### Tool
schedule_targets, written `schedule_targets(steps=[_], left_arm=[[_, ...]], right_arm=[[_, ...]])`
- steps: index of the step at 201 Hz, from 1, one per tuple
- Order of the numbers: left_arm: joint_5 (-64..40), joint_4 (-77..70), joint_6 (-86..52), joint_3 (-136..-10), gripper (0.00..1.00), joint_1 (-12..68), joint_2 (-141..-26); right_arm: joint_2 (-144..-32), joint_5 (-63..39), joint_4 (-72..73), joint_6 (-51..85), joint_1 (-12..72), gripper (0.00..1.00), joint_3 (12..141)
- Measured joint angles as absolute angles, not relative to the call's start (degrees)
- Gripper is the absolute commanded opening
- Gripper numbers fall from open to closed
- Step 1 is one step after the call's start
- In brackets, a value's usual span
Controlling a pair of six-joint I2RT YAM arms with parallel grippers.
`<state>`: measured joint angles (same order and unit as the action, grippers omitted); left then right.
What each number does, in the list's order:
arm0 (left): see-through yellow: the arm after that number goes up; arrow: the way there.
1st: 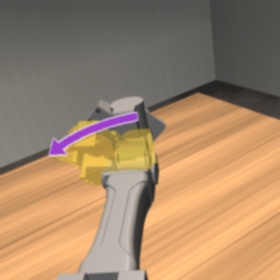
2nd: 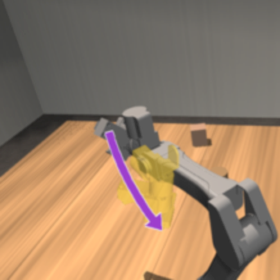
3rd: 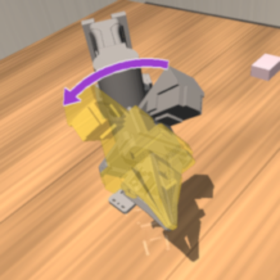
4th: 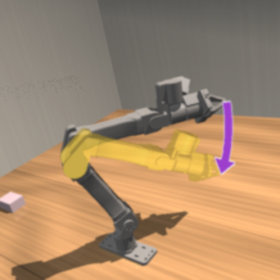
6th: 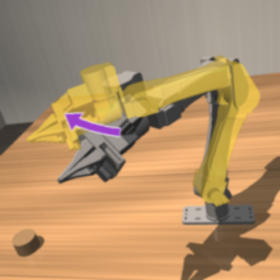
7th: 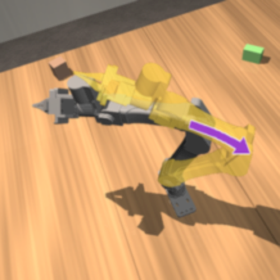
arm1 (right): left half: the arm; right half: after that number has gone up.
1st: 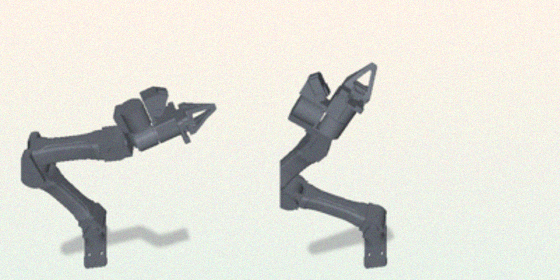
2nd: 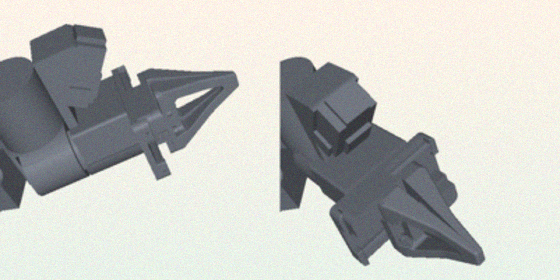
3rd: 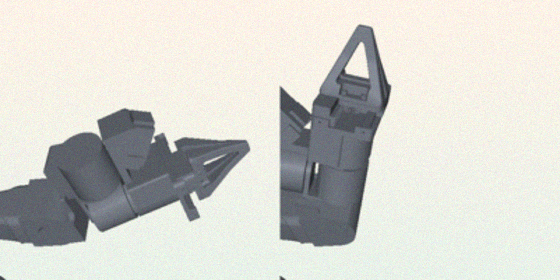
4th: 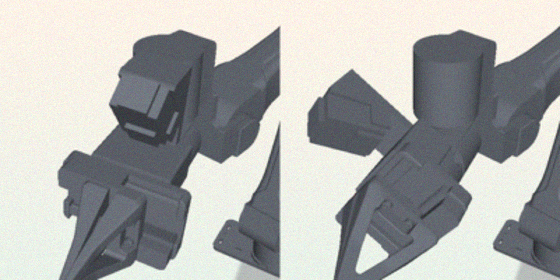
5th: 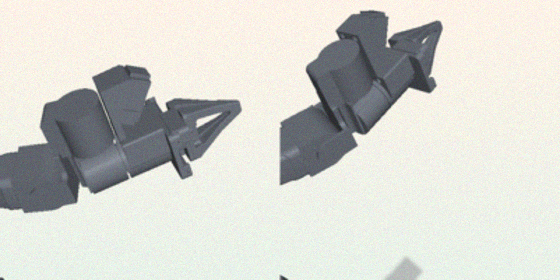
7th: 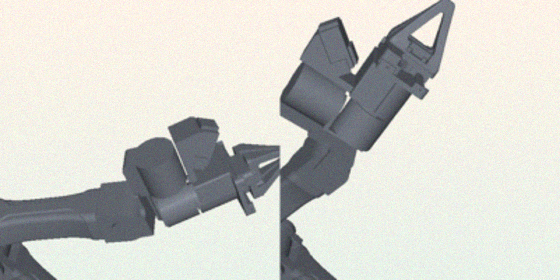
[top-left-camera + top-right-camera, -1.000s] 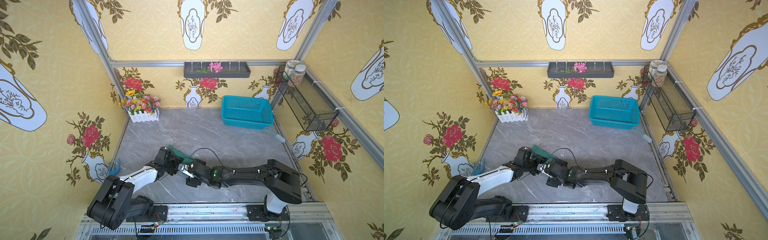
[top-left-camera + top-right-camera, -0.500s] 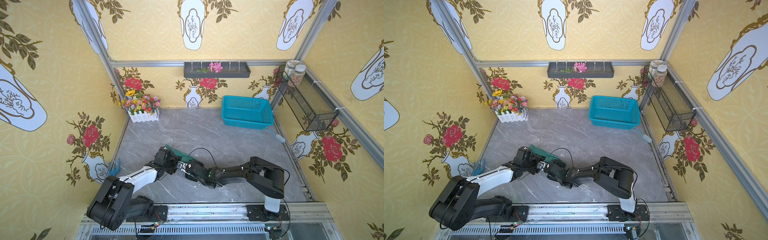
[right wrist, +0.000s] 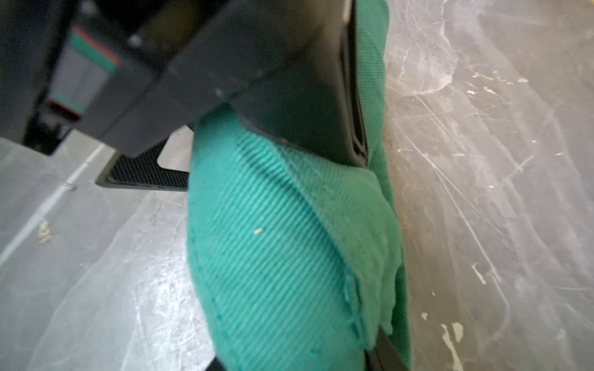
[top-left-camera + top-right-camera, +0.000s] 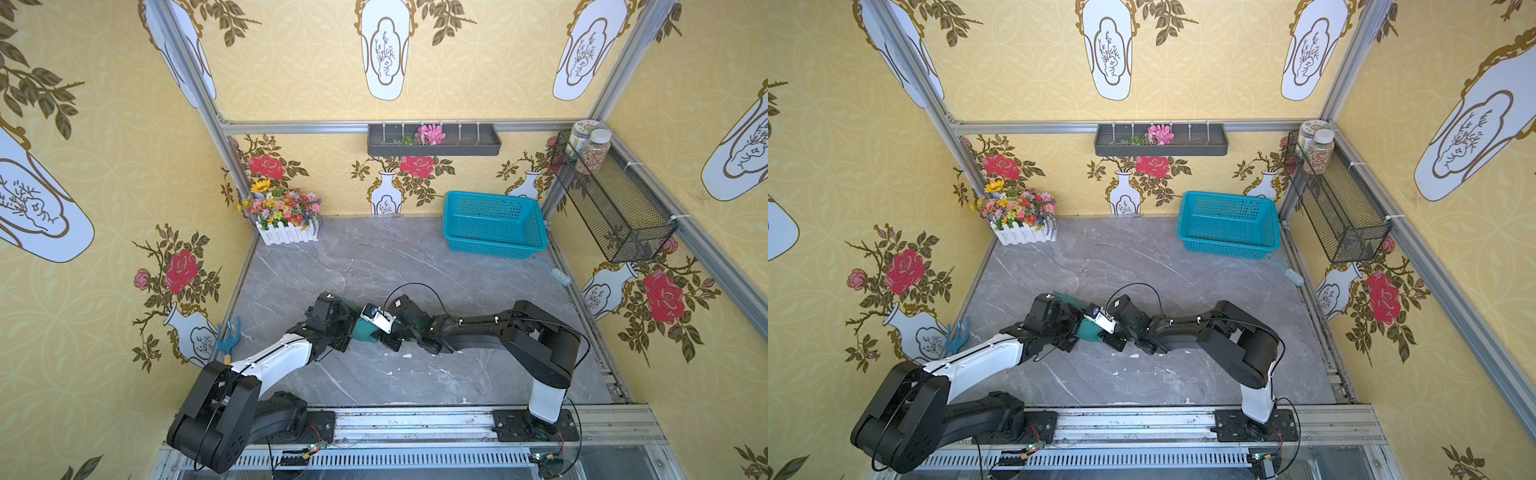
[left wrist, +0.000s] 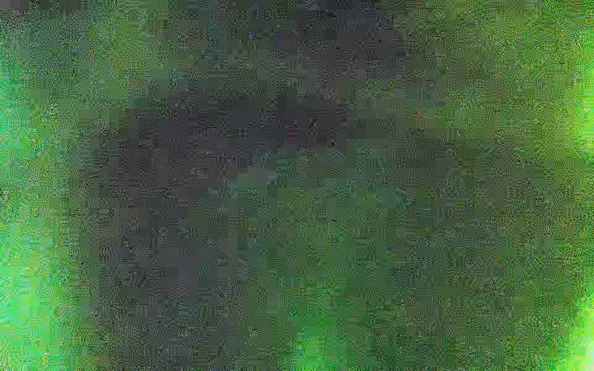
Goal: Roll up the long pants
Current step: Pick up the long pant at the center of the board.
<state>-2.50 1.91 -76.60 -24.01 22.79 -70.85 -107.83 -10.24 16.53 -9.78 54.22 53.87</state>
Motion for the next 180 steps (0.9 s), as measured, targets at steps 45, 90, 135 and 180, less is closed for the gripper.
schedule_targets(steps=[45,90,135,180], left_arm=[[-2.13,2.11,-78.13,-24.4,0.88,22.79,-71.68],[-2.15,-1.91,-78.72,-23.59,0.74,22.74,-73.91],[-3.81,-8.54,-78.65,-23.16,0.46,22.06,-78.22],[-5.37,-9.8,-77.62,-23.4,0.08,21.98,-79.13]], right_arm=[[-110.06,-23.35,16.95,-3.57,49.84,0.21,55.72],[-111.55,-29.65,18.09,0.95,48.53,0.21,56.42],[-110.98,-29.54,18.79,3.03,48.38,0.29,56.16],[-107.79,-26.55,15.84,4.73,48.58,0.75,55.2]])
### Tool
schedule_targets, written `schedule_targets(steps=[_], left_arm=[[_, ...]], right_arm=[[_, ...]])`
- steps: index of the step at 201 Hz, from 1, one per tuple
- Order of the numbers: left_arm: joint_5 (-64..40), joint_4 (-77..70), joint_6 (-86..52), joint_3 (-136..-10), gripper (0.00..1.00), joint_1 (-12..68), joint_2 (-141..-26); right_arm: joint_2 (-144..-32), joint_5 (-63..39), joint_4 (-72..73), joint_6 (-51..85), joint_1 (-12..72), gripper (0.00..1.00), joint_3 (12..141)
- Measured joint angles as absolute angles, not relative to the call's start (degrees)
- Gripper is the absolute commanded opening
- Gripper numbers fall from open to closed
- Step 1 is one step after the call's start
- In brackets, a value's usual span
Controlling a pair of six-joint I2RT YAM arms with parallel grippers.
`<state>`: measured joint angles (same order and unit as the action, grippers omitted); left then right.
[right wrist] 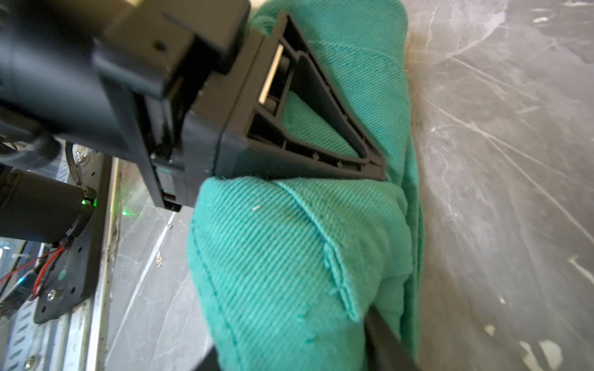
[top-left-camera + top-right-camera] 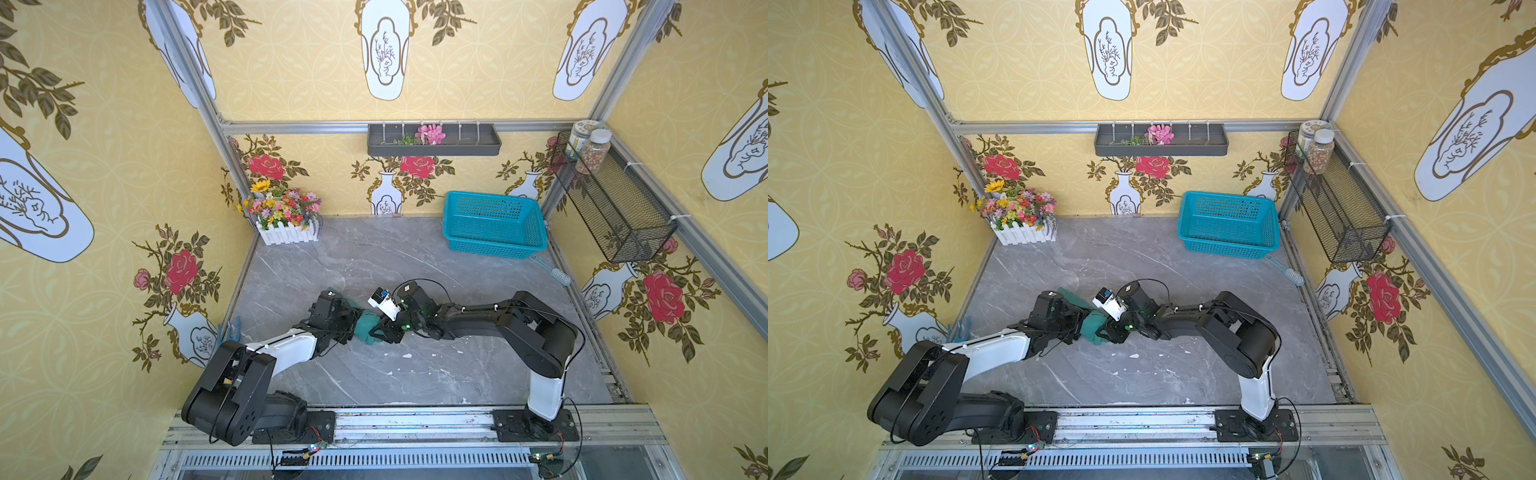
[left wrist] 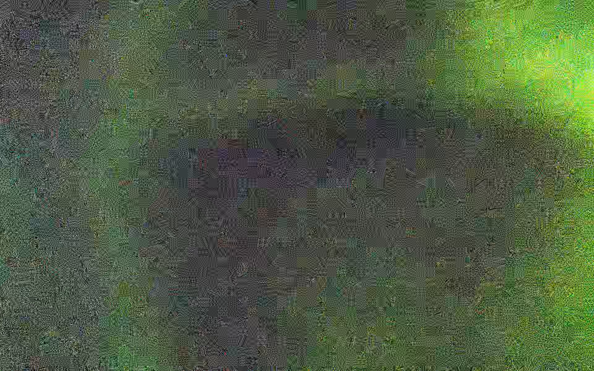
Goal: Roll up the long pants
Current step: Pick up the long pant at the center of the board, then move the bin to the center of the board.
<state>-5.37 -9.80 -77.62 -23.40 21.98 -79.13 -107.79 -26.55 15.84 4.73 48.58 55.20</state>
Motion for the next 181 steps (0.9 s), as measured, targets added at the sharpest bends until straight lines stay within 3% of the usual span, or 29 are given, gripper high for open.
schedule_targets(steps=[13,48,91,129,181], left_arm=[[-6.09,-9.67,-77.01,-23.94,0.0,22.04,-79.66],[-7.05,-9.17,-76.49,-25.43,0.0,22.13,-80.34],[-6.76,-6.17,-78.61,-22.98,0.0,22.41,-72.88],[-3.7,-9.47,-79.46,-18.85,0.0,22.41,-63.72],[-1.41,-22.79,-79.59,-11.64,0.0,22.41,-57.65]], right_arm=[[-106.02,-25.06,13.65,6.24,48.25,0.83,54.63],[-96.66,-22.65,7.94,10.7,44.82,0.96,52.9],[-78.85,-12.05,3.68,12.03,42.61,1.0,52.93],[-64.55,2.55,0.1,19.42,40.21,0.97,46.22],[-60.49,10.59,-10.83,33.34,33.19,0.97,46.06]])
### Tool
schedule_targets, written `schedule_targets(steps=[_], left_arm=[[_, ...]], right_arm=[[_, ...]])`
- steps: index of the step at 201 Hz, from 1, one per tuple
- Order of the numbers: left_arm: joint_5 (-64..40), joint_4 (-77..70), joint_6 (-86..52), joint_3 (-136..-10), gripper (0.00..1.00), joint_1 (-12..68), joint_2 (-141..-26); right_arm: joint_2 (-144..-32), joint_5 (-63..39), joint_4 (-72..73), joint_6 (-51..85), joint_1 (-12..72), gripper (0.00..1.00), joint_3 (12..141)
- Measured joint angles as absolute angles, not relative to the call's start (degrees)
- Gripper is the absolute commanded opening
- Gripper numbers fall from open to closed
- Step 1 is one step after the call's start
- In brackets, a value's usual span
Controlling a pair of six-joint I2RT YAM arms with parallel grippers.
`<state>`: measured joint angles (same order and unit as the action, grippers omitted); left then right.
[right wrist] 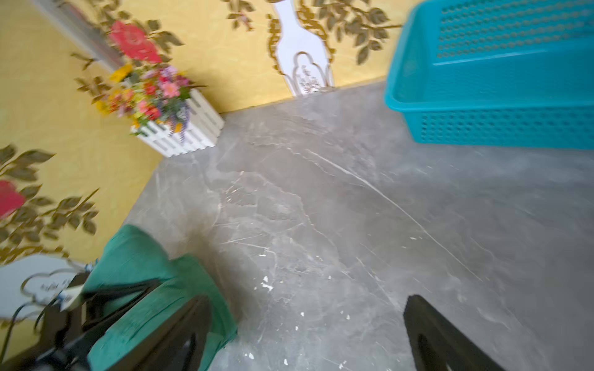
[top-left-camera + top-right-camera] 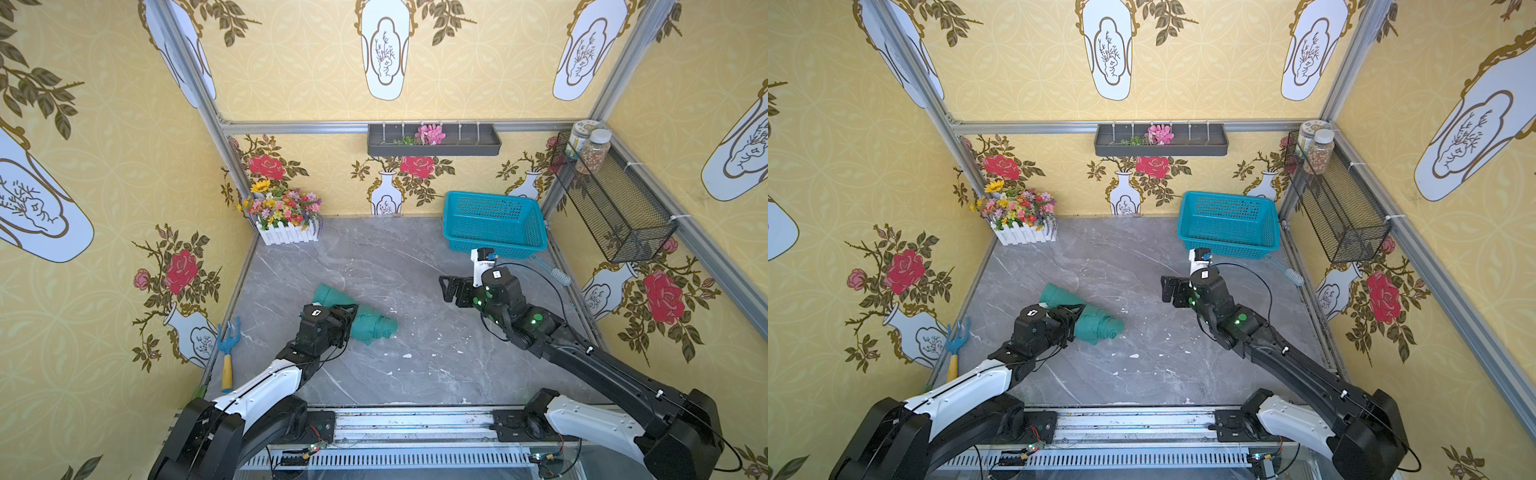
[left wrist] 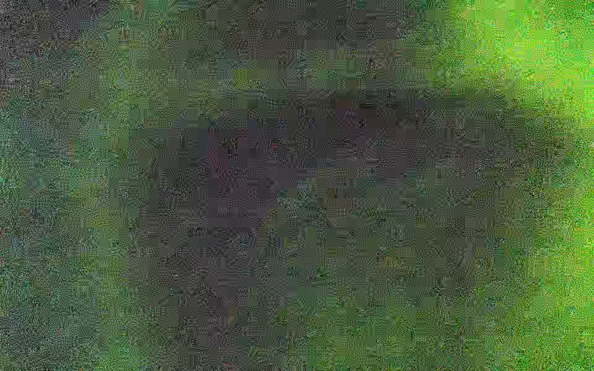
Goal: Roll up the long pants
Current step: Move the bin to the center of the board.
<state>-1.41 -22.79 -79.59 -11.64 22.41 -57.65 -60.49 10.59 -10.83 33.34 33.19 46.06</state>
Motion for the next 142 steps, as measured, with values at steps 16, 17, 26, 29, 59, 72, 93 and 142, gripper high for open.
schedule_targets(steps=[16,17,26,29,59,72,93,142], left_arm=[[-0.84,-25.1,-79.48,-11.46,0.0,22.41,-56.45],[-0.82,-25.26,-79.46,-11.46,0.0,22.41,-56.38],[-0.62,-26.72,-79.24,-11.49,0.0,22.41,-55.86],[-0.51,-27.31,-79.18,-11.49,0.0,22.41,-55.68],[-0.16,-32.29,-78.87,-10.81,0.0,22.41,-55.09],[-0.14,-33.45,-78.87,-10.48,0.0,22.44,-55.24],[-0.01,-34.76,-78.91,-10.48,0.0,22.46,-56.14],[-0.82,-36.34,-78.91,-11.03,0.0,22.41,-58.72]], right_arm=[[-61.63,11.97,-16.1,38.11,29.28,0.98,48.66],[-61.71,12.03,-16.53,38.39,29.04,0.98,48.86],[-62.94,12.45,-19.88,41.69,26.17,0.99,51.05],[-63.4,12.6,-20.88,42.5,25.19,1.0,51.7],[-68.51,11.81,-28.67,49.71,15.94,0.95,57.25],[-70.59,9.89,-30.46,51.9,13.56,0.91,58.61],[-73.54,7.79,-31.22,54.96,11.33,0.81,60.27],[-83.15,6.22,-28.67,63.11,9.06,0.78,66.37]])
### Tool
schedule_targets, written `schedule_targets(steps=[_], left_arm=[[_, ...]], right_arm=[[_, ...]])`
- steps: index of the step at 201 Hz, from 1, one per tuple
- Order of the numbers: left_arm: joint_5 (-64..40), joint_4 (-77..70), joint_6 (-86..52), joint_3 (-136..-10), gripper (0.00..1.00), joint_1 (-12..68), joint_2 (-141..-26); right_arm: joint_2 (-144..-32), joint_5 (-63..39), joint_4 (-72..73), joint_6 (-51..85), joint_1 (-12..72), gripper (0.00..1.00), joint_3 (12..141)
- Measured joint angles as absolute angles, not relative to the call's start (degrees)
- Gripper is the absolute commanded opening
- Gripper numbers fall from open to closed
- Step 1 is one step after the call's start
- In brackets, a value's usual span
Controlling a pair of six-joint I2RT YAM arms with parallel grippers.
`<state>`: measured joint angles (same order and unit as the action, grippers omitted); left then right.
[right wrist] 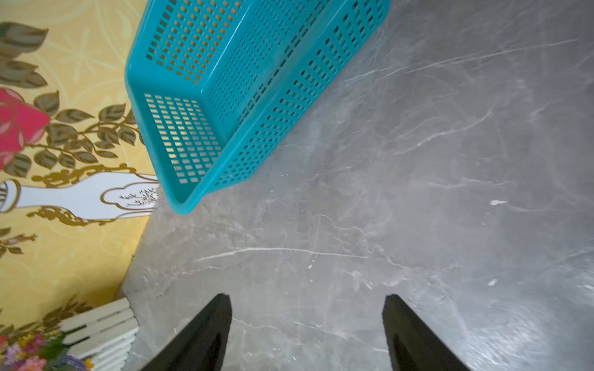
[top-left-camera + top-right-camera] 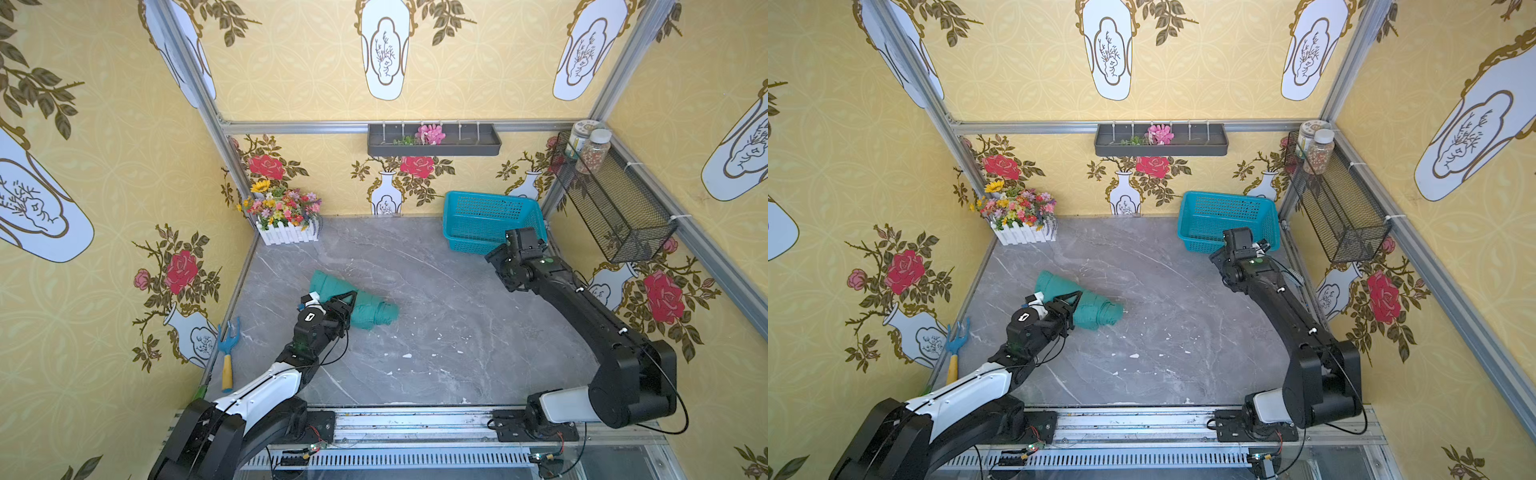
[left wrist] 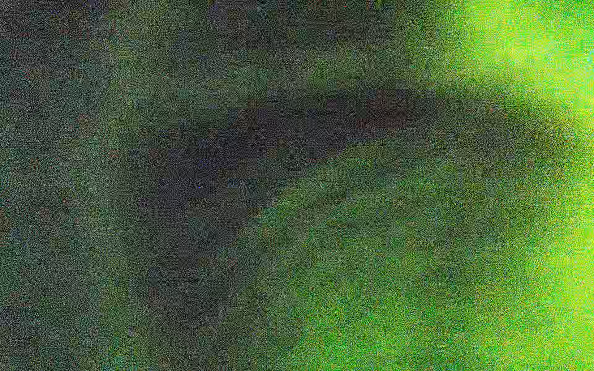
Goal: Roll up the long pants
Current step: Move the bin to the center of the board.
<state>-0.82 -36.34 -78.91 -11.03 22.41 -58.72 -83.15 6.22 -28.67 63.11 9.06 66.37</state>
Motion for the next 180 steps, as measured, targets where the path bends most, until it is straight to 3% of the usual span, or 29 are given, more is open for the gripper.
schedule_targets(steps=[64,137,180], left_arm=[[-3.77,-38.3,-76.95,-13.21,0.0,22.46,-60.07],[-4.12,-39.07,-76.82,-13.61,0.0,22.41,-61.69],[-4.32,-39.42,-76.95,-14.46,0.0,22.41,-62.89]], right_arm=[[-97.84,6.59,-24.77,67.9,6.96,0.82,75.2],[-107.04,6.85,-18.63,70.39,5.69,0.86,78.54],[-110.08,6.81,-16.03,73.82,5.74,0.78,79.92]])
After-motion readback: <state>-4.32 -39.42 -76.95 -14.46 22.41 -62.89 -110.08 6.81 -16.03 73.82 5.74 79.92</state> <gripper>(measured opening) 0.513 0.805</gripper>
